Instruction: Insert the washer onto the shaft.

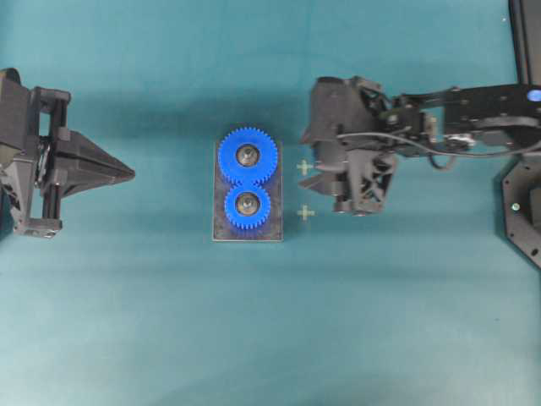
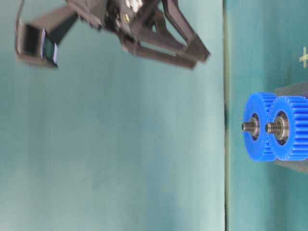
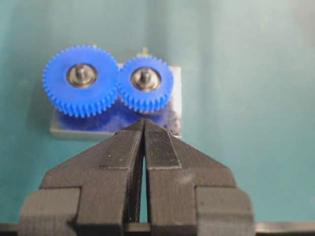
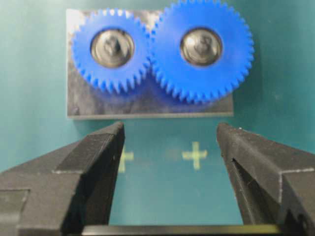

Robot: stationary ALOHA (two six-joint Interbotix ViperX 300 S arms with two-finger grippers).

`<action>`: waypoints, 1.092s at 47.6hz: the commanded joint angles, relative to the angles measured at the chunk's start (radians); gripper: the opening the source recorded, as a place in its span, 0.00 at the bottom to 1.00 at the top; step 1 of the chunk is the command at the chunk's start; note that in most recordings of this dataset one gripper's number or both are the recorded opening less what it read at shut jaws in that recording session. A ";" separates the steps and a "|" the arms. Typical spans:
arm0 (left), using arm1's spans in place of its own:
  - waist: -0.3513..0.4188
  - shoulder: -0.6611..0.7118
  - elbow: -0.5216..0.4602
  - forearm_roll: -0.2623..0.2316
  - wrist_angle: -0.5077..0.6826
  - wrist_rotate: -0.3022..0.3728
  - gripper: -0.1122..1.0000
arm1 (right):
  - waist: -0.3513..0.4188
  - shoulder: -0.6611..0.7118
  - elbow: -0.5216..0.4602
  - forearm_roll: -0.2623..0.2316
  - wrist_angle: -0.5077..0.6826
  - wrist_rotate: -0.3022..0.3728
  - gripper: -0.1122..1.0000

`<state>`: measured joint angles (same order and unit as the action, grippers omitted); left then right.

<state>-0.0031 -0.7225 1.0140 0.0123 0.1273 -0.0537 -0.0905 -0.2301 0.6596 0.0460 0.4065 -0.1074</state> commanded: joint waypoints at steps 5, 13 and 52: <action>-0.002 -0.021 -0.003 0.002 -0.008 0.000 0.11 | -0.003 -0.074 0.040 0.002 -0.043 -0.002 0.80; -0.002 -0.038 0.006 0.003 -0.008 0.000 0.11 | -0.003 -0.107 0.078 0.002 -0.084 0.000 0.80; -0.002 -0.064 0.038 0.003 -0.009 -0.009 0.11 | -0.008 -0.215 0.192 0.003 -0.152 0.002 0.79</action>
<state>-0.0031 -0.7854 1.0677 0.0123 0.1273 -0.0644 -0.0966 -0.4218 0.8575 0.0460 0.2638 -0.1074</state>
